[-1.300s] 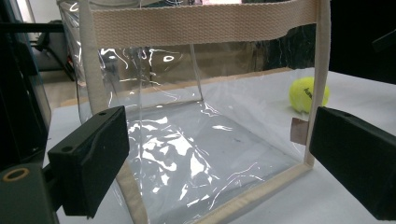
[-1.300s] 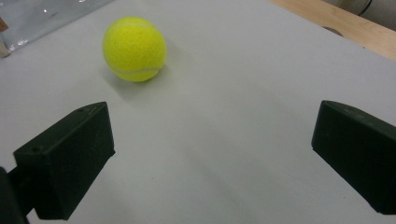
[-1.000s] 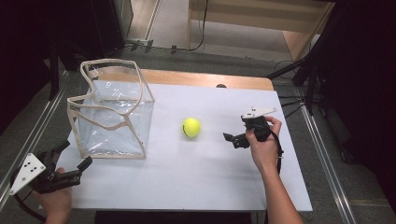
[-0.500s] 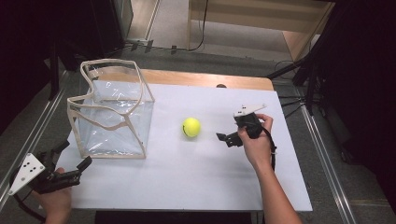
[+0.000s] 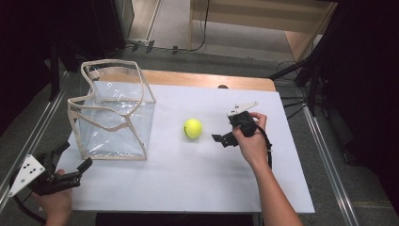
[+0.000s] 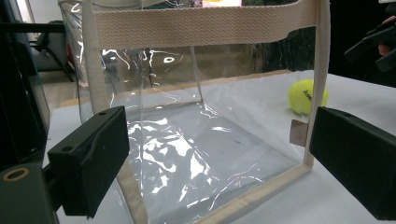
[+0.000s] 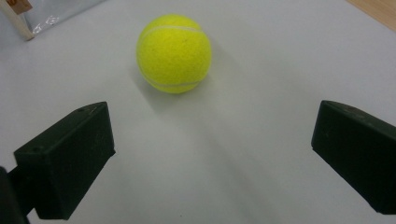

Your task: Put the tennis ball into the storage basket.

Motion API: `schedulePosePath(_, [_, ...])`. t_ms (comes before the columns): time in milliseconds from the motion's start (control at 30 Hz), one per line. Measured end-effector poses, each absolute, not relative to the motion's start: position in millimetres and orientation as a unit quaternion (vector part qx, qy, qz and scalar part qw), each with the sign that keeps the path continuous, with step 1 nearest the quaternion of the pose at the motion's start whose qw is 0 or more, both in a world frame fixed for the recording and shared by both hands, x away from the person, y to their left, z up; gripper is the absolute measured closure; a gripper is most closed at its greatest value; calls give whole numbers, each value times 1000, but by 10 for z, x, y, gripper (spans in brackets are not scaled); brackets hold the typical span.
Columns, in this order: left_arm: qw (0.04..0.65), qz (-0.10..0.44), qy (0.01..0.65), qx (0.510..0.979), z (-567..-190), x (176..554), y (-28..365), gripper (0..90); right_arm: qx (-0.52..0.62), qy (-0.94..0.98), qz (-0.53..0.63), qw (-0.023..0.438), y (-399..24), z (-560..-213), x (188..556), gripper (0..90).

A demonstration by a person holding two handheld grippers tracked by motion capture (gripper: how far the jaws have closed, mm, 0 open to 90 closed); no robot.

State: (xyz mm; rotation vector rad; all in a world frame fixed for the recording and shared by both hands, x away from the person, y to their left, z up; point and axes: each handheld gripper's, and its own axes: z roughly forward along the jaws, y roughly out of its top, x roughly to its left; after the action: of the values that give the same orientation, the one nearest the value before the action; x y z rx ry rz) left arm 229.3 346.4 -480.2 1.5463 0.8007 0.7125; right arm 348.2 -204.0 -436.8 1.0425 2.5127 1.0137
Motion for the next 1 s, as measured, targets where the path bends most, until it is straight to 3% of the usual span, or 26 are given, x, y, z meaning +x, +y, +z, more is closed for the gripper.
schedulePosePath(1000, [591, 305, 343, 663, -4801, 2295, 3467, 53, 332, 880, 328, 93, -1779, -4427, 3642, 0])
